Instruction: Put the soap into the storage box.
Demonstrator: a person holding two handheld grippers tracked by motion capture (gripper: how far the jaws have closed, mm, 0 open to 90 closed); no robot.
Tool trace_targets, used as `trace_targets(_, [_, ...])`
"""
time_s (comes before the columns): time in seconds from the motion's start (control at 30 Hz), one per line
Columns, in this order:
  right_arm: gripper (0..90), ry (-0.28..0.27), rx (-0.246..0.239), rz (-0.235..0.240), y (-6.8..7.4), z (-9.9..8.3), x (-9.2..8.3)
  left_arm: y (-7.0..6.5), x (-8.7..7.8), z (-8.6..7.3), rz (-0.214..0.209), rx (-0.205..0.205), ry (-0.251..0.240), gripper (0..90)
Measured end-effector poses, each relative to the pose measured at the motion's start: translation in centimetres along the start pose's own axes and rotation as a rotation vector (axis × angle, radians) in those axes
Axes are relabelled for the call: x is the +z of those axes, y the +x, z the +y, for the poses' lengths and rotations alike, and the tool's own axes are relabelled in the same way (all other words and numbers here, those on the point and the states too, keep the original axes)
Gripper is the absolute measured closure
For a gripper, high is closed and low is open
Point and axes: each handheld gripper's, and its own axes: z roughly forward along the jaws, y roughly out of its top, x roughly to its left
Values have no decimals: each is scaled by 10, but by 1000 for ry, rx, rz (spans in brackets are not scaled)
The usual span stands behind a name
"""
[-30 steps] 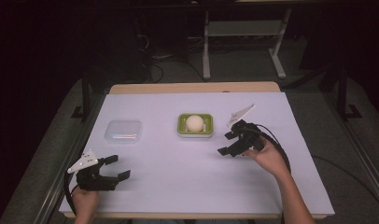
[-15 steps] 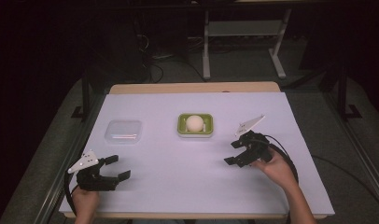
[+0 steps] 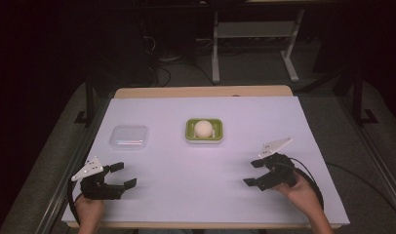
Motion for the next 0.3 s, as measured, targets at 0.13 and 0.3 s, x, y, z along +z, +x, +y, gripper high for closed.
trace_targets(0.13, [266,-46,35,-32,11,-27,-3,0,0,1,-3,13,6,132])
trace_targets(0.3, [240,-95,77,-54,19,-43,-14,0,2,2,-7,16,10,131])
